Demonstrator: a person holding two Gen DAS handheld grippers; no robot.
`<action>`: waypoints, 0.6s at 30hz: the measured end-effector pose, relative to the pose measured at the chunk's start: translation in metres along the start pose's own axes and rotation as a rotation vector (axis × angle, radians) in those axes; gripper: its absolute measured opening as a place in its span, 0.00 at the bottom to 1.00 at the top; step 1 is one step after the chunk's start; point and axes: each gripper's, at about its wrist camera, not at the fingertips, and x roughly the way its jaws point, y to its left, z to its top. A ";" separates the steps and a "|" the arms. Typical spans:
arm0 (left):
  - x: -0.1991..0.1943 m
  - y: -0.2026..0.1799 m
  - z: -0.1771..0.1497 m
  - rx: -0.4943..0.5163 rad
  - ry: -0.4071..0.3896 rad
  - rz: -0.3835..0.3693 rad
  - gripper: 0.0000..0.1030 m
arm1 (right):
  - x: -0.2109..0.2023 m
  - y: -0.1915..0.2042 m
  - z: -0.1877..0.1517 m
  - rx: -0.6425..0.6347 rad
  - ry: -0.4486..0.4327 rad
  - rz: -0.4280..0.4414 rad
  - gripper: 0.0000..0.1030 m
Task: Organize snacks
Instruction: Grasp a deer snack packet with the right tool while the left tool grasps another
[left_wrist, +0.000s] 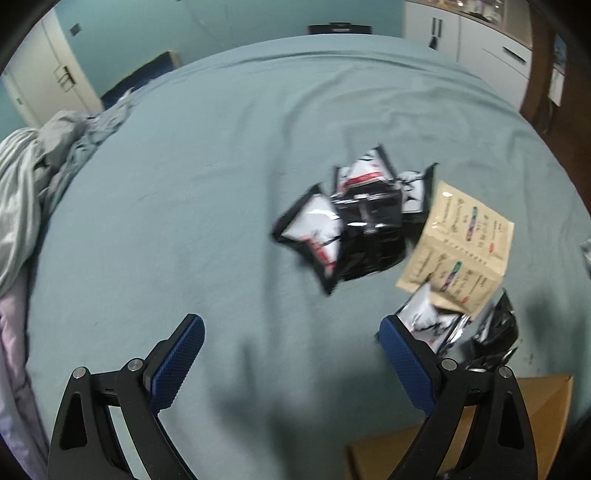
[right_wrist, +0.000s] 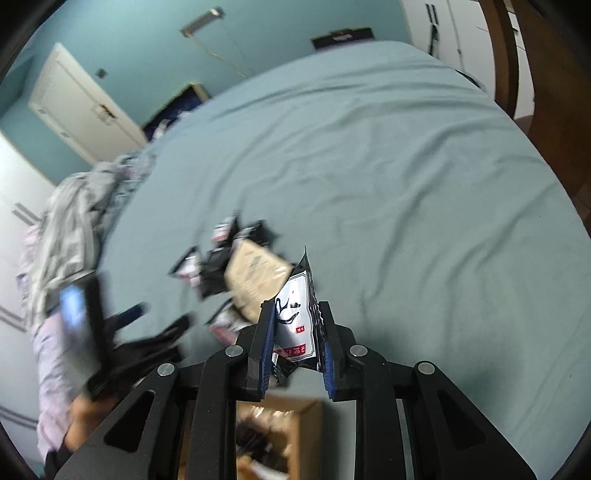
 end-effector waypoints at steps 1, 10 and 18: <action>0.004 -0.001 0.003 0.005 -0.001 -0.005 0.94 | -0.010 0.001 -0.010 0.000 -0.012 0.020 0.19; 0.042 0.020 0.031 -0.152 0.048 -0.084 0.91 | -0.050 -0.014 -0.091 0.016 -0.047 0.071 0.19; 0.055 0.033 0.046 -0.254 0.068 -0.160 0.31 | -0.028 -0.002 -0.091 -0.033 -0.004 0.019 0.19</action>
